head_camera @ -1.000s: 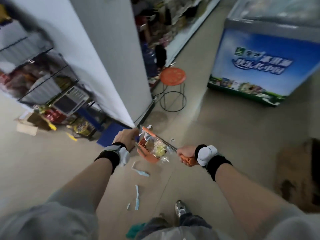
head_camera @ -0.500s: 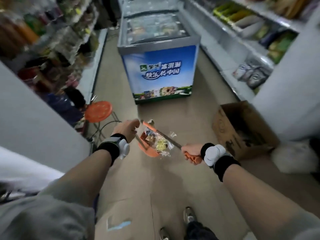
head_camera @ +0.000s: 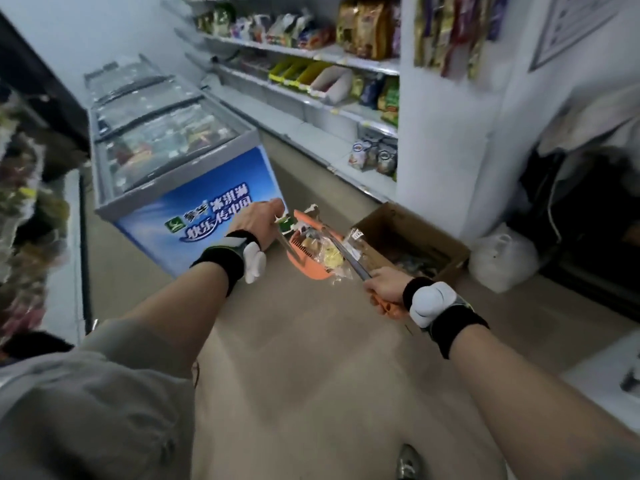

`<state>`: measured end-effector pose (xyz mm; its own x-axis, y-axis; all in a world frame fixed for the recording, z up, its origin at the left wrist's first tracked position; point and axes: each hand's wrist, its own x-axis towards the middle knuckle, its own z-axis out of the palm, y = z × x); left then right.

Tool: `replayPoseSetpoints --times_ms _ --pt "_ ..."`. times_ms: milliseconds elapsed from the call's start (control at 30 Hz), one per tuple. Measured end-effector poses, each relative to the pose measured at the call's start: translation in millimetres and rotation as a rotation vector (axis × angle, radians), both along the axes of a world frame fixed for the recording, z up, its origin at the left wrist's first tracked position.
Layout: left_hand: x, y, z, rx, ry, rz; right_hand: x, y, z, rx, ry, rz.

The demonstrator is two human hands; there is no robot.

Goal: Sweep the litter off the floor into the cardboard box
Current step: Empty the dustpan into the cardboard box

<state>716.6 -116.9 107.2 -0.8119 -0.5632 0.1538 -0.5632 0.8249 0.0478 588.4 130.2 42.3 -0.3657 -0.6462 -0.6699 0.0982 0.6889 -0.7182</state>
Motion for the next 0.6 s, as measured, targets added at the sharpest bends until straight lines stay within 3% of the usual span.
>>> replayPoseSetpoints --times_ms 267,433,600 --pt "-158 2 25 -0.126 -0.060 -0.219 -81 8 -11 -0.117 -0.002 -0.216" --pt "-221 2 12 -0.176 -0.105 -0.314 -113 8 -20 -0.034 0.093 -0.224" --pt "-270 2 -23 -0.248 -0.242 -0.497 -137 12 -38 0.011 0.035 -0.373"
